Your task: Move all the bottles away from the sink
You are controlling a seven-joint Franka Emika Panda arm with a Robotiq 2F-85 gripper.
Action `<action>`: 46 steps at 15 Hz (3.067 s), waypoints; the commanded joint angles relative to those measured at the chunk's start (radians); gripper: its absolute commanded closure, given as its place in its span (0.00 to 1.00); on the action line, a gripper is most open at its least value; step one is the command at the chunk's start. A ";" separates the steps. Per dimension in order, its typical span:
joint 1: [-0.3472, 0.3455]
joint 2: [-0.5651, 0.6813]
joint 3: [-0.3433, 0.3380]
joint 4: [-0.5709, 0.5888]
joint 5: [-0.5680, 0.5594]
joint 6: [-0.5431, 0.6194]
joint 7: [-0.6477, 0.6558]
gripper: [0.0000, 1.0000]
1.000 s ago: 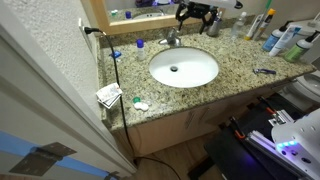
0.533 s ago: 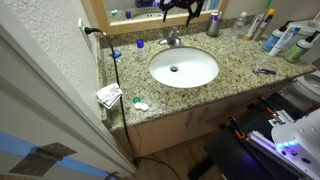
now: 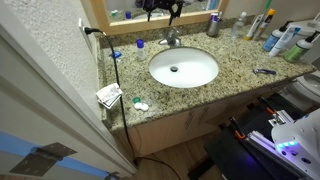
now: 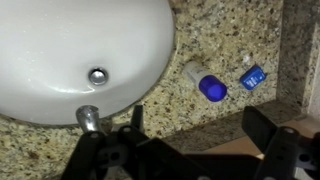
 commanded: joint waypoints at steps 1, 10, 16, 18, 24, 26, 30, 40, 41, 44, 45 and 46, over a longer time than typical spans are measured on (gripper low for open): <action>0.031 0.041 -0.035 0.058 0.018 -0.005 -0.005 0.00; 0.107 0.274 -0.086 0.261 -0.031 -0.094 0.025 0.00; 0.116 0.384 -0.092 0.354 0.016 -0.004 0.015 0.00; 0.116 0.420 -0.093 0.398 0.035 0.021 0.020 0.00; 0.125 0.417 -0.105 0.391 0.045 0.010 0.016 0.00; 0.118 0.433 -0.097 0.398 0.058 0.029 0.006 0.00; 0.125 0.463 -0.109 0.408 0.058 0.080 0.019 0.00; 0.128 0.473 -0.118 0.396 0.063 0.061 0.017 0.42; 0.130 0.473 -0.120 0.396 0.062 0.062 0.018 0.50; 0.130 0.473 -0.121 0.394 0.062 0.062 0.018 0.69; 0.131 0.473 -0.121 0.394 0.062 0.063 0.018 0.77; 0.132 0.471 -0.122 0.394 0.061 0.063 0.019 0.83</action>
